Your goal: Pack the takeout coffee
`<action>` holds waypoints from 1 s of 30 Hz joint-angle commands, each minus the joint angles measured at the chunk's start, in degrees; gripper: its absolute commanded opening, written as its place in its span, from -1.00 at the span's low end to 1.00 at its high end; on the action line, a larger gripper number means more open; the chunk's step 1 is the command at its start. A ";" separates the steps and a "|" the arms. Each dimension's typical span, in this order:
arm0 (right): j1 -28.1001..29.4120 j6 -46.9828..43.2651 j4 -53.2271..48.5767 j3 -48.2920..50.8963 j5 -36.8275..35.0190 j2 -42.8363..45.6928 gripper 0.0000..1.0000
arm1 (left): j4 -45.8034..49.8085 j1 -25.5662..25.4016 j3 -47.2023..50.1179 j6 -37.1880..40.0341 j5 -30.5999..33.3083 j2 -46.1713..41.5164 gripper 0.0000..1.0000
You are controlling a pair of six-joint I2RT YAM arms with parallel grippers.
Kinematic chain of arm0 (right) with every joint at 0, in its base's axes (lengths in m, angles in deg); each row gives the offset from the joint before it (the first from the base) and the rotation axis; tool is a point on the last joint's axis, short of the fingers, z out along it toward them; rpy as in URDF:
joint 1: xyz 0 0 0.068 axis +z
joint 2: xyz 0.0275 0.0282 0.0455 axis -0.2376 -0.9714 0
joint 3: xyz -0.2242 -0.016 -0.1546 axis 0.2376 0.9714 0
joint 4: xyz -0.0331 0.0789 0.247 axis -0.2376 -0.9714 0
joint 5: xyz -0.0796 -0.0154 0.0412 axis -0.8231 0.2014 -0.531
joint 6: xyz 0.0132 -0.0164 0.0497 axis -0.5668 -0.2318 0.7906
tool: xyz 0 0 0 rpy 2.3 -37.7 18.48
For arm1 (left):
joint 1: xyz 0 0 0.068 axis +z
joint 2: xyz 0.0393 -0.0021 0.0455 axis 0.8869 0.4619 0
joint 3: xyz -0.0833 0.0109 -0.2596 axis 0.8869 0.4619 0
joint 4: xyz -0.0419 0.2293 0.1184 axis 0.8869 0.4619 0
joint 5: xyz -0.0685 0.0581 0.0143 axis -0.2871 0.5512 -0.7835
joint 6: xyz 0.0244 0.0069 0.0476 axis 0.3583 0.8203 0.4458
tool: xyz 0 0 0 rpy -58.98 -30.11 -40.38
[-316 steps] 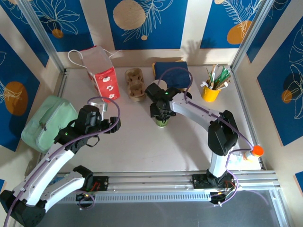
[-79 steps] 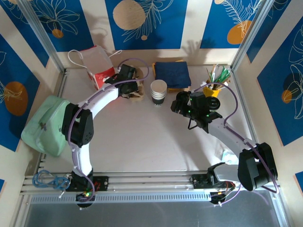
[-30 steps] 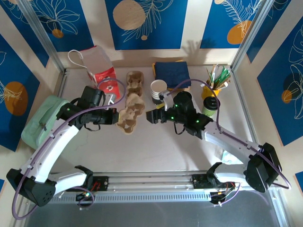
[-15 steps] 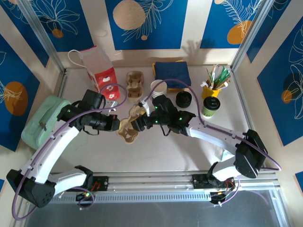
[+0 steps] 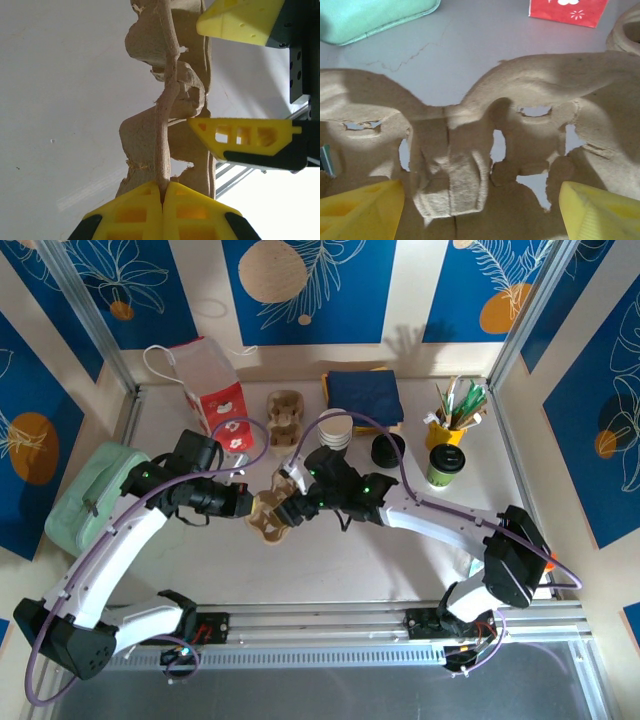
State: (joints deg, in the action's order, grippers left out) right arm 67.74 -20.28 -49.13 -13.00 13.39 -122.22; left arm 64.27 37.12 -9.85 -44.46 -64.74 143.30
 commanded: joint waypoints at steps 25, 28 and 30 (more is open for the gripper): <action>0.75 0.94 0.20 -3.92 1.90 -4.05 0.46 | -2.41 0.49 0.18 1.65 -0.77 1.14 -1.00; 0.50 1.21 0.26 -3.96 1.97 -4.24 0.39 | -2.39 0.56 0.04 1.58 -0.88 1.06 -1.00; 0.48 1.21 0.26 -3.90 1.99 -4.25 0.35 | -2.48 0.56 0.14 1.63 -0.78 0.82 -1.00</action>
State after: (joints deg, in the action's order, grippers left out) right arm 68.49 -19.38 -49.67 -15.16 14.02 -125.82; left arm 62.30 37.12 -9.85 -44.44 -64.72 144.22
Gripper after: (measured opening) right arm 0.679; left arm 0.053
